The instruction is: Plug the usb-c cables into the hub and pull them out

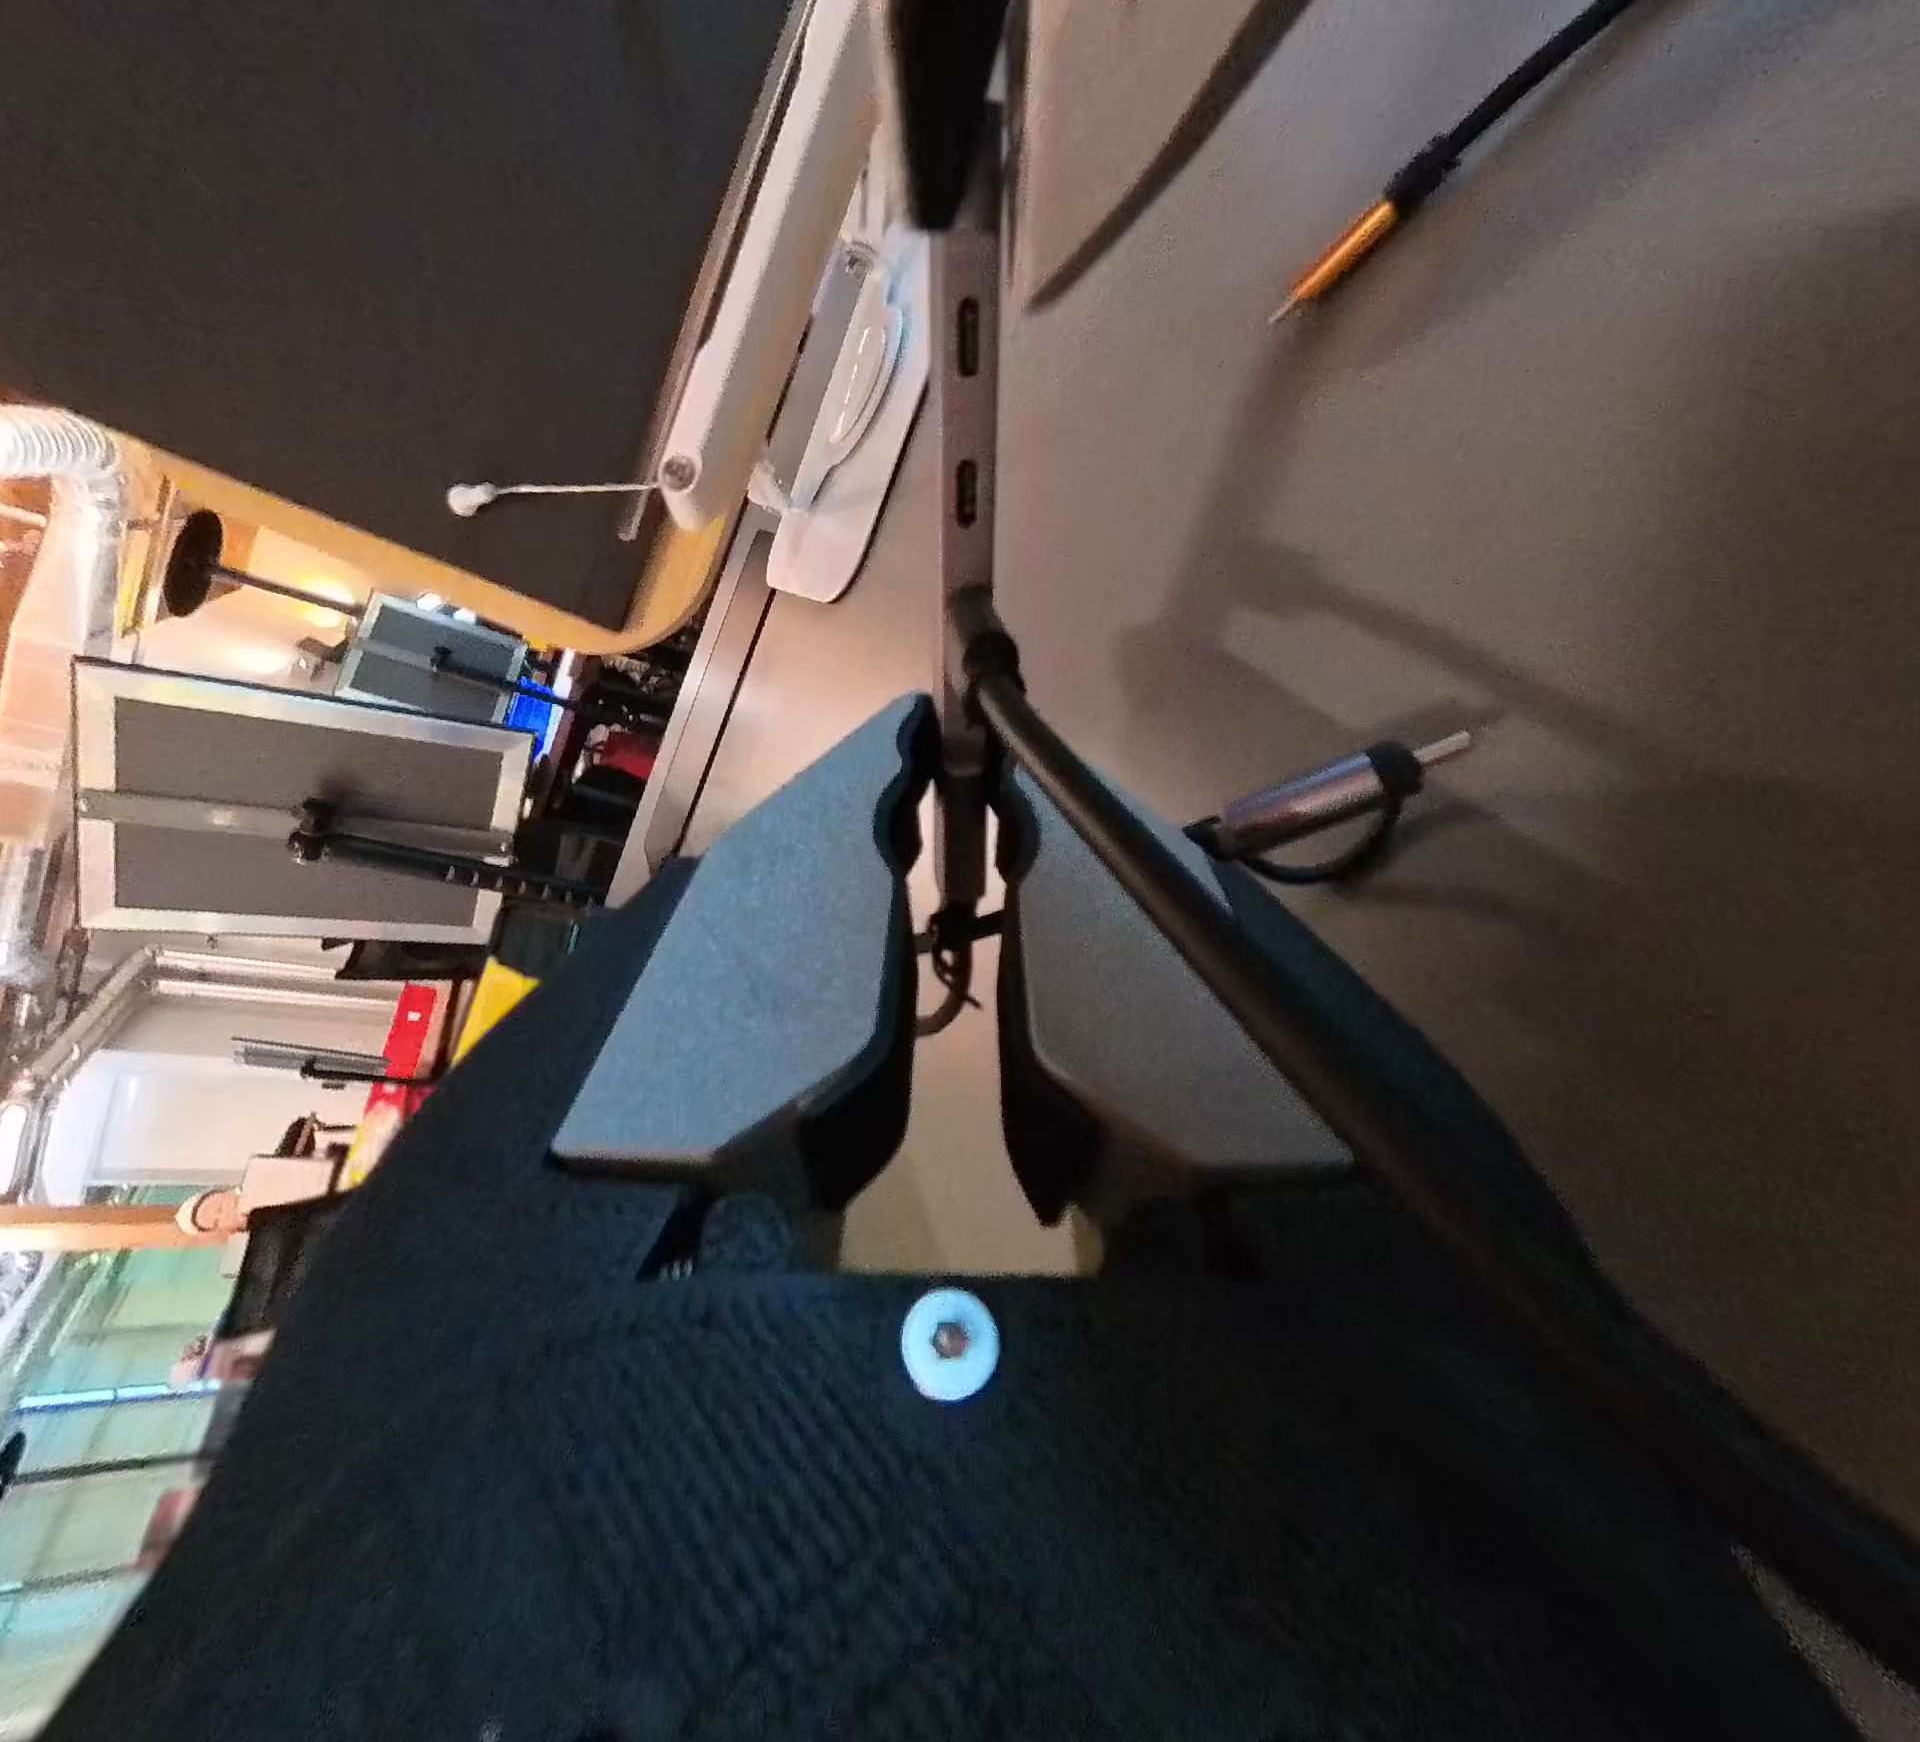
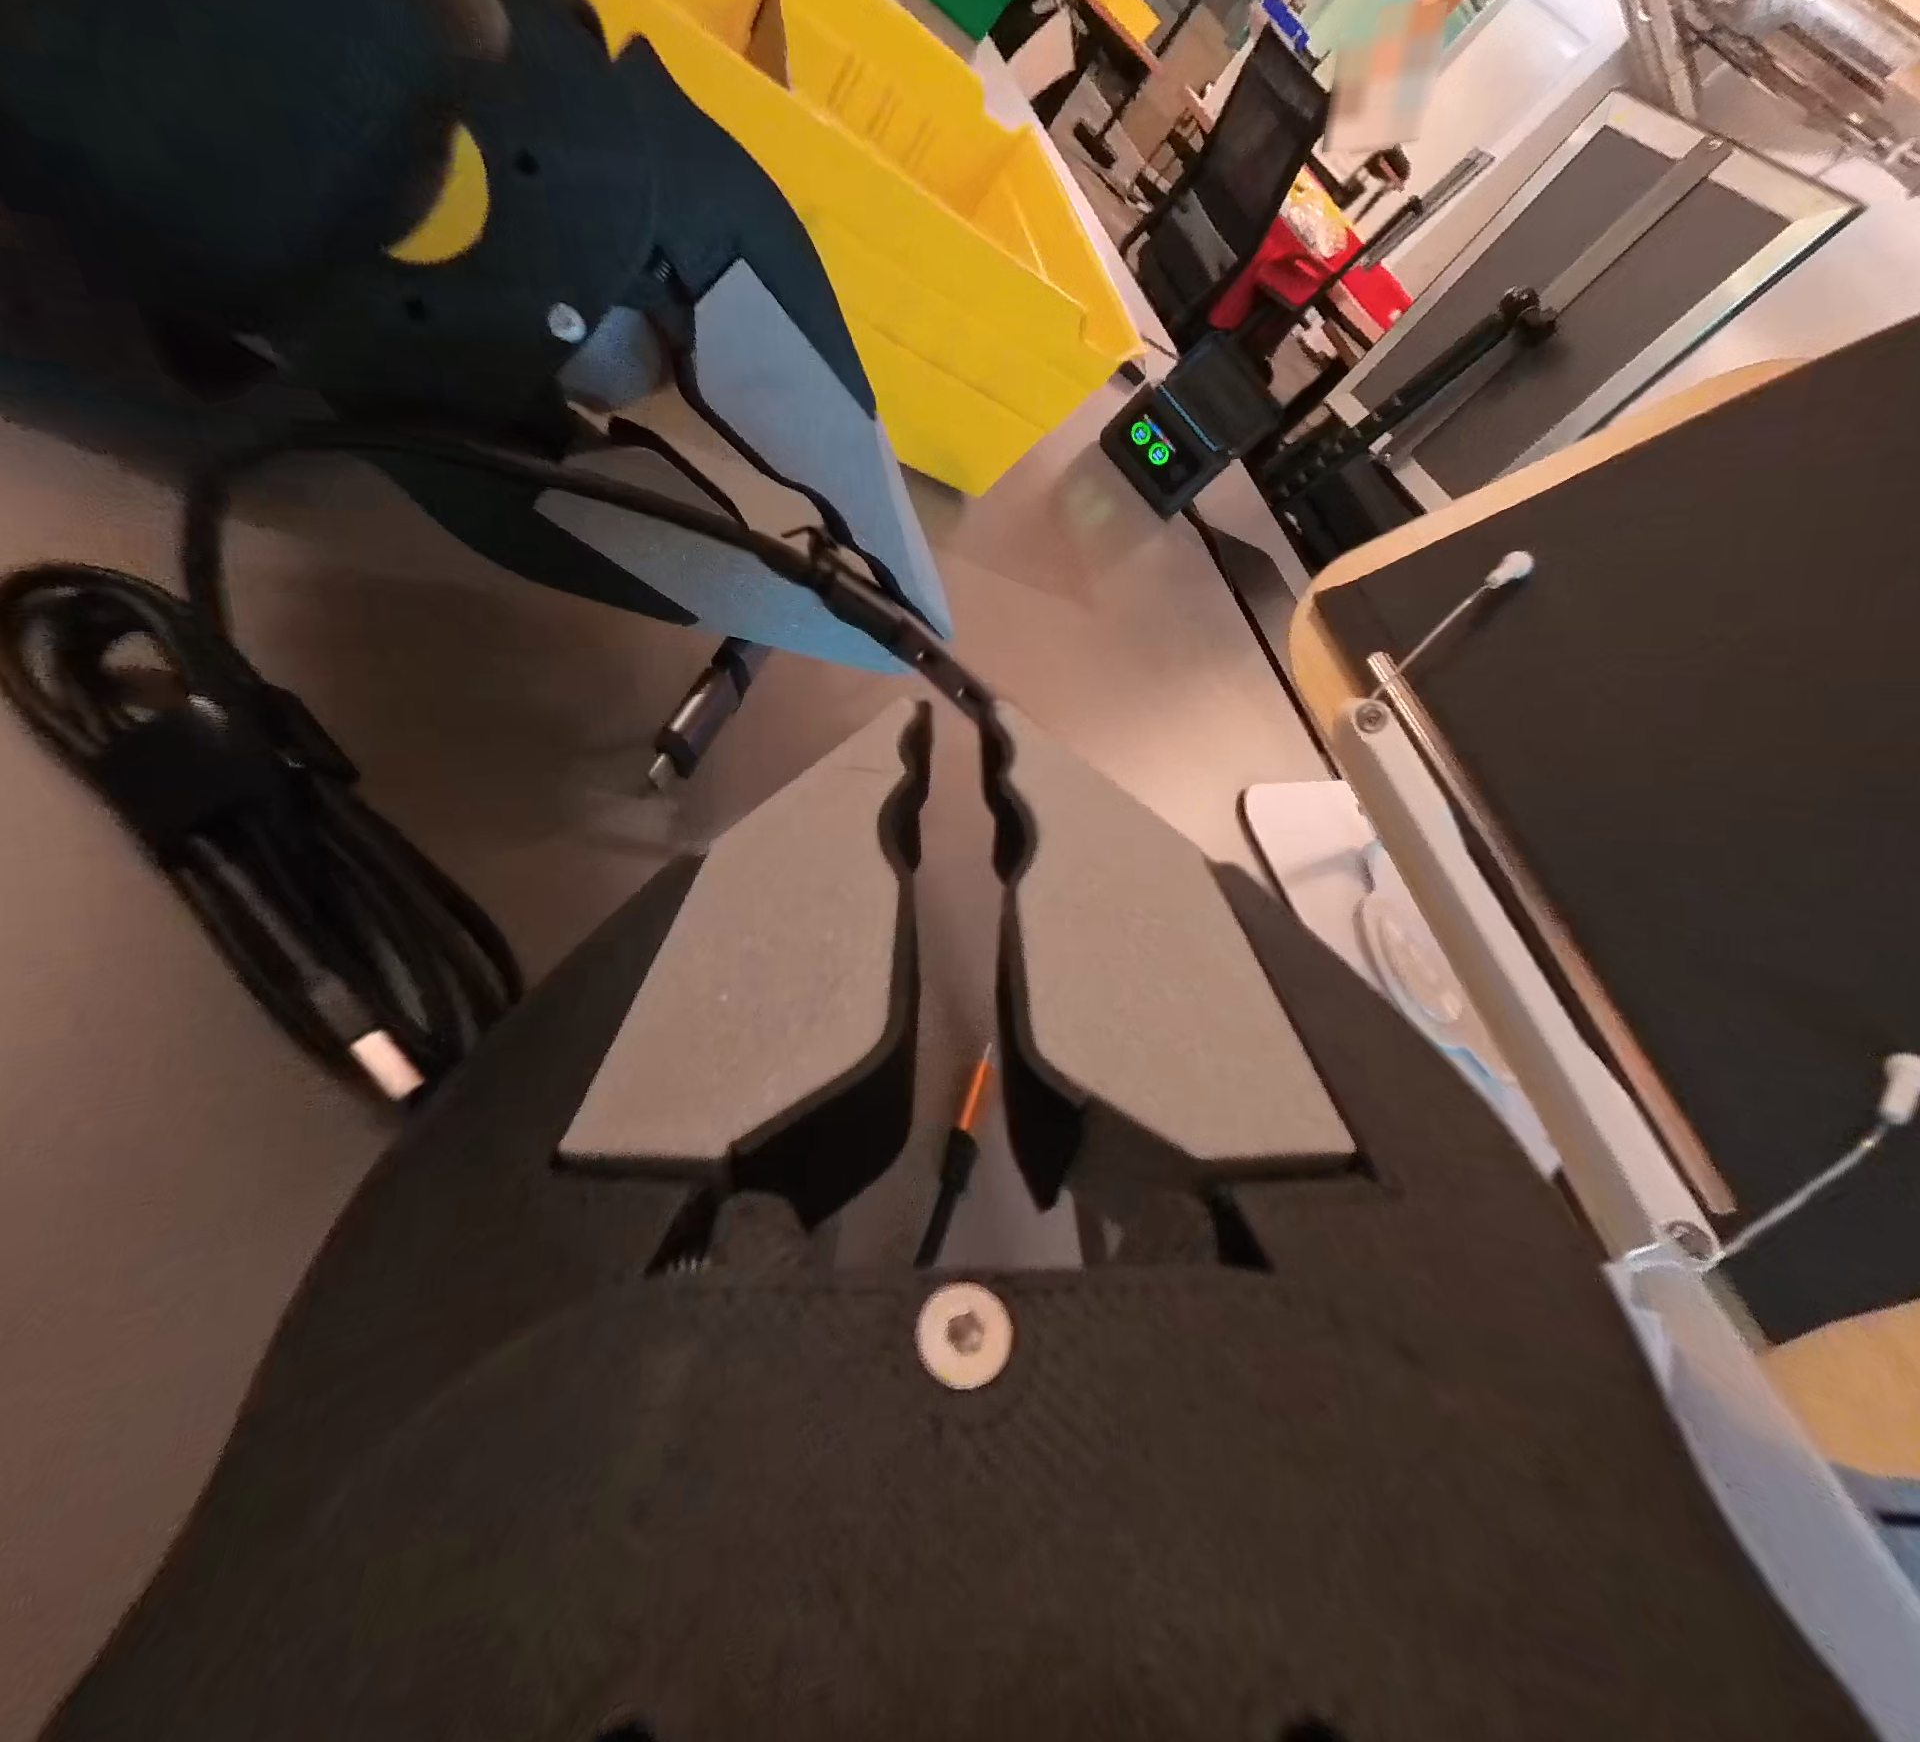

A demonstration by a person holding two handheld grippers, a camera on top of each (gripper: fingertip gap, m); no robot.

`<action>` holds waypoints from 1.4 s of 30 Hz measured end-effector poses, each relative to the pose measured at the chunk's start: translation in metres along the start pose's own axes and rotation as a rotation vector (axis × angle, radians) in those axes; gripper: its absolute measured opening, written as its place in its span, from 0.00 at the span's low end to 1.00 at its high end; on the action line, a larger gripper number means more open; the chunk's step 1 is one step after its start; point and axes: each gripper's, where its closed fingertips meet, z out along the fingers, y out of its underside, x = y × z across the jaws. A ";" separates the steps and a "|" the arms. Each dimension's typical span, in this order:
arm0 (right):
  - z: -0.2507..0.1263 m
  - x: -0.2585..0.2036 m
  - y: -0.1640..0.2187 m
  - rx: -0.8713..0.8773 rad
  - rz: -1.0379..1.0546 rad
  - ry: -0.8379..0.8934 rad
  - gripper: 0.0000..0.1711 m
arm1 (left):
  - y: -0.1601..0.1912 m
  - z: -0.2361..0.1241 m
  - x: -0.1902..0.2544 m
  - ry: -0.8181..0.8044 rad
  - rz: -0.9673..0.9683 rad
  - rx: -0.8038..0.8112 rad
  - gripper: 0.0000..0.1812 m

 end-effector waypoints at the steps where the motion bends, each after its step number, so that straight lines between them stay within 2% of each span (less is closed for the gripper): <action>1: -0.002 0.000 -0.002 0.016 0.020 -0.005 0.00 | 0.003 0.000 -0.002 -0.006 -0.010 -0.012 0.04; 3: -0.001 0.004 0.001 0.009 0.065 0.012 0.00 | 0.005 0.000 -0.004 -0.007 -0.008 -0.004 0.04; 10: 0.018 0.018 0.039 -0.199 0.197 0.103 0.00 | -0.012 -0.007 -0.002 -0.027 0.052 0.076 0.03; 12: 0.019 0.012 0.043 -0.220 0.223 0.052 0.00 | 0.000 -0.001 0.000 -0.018 0.050 -0.003 0.04; 18: 0.006 0.005 0.018 -0.068 0.315 0.028 0.00 | 0.017 0.002 -0.007 -0.018 -0.022 -0.064 0.03; 19: 0.005 0.006 0.012 -0.043 0.324 0.042 0.05 | 0.017 0.003 -0.007 -0.022 -0.024 -0.074 0.04; 20: 0.005 0.006 0.007 -0.028 0.328 0.054 0.06 | 0.017 0.003 -0.007 -0.026 -0.023 -0.083 0.04; 22: 0.008 0.008 0.004 -0.030 0.328 0.093 0.06 | 0.016 0.004 -0.007 -0.034 -0.015 -0.085 0.04; 24: 0.011 0.013 0.011 -0.071 0.329 0.138 0.00 | 0.012 0.002 -0.006 -0.042 0.006 -0.073 0.04; 26: 0.015 0.013 0.013 -0.084 0.351 0.130 0.00 | 0.013 0.002 -0.005 -0.047 0.024 -0.080 0.04; 31: 0.013 0.023 0.021 -0.098 0.446 0.167 0.00 | 0.000 -0.004 -0.007 -0.063 0.050 -0.005 0.04; 35: 0.013 0.025 0.021 -0.041 0.526 0.108 0.00 | -0.010 -0.010 -0.007 -0.093 0.122 0.040 0.04; 36: 0.013 0.030 0.019 -0.011 0.557 0.115 0.00 | -0.015 -0.012 -0.004 -0.083 0.134 0.073 0.04; 37: 0.014 0.032 0.020 -0.012 0.570 0.117 0.00 | -0.033 -0.019 0.003 -0.060 0.152 0.183 0.04; 39: 0.019 0.031 0.027 -0.065 0.568 0.114 0.00 | -0.037 -0.019 0.010 -0.076 0.185 0.144 0.04; 42: 0.024 0.028 0.039 -0.141 0.507 0.129 0.00 | -0.018 -0.004 0.009 -0.054 0.146 0.028 0.04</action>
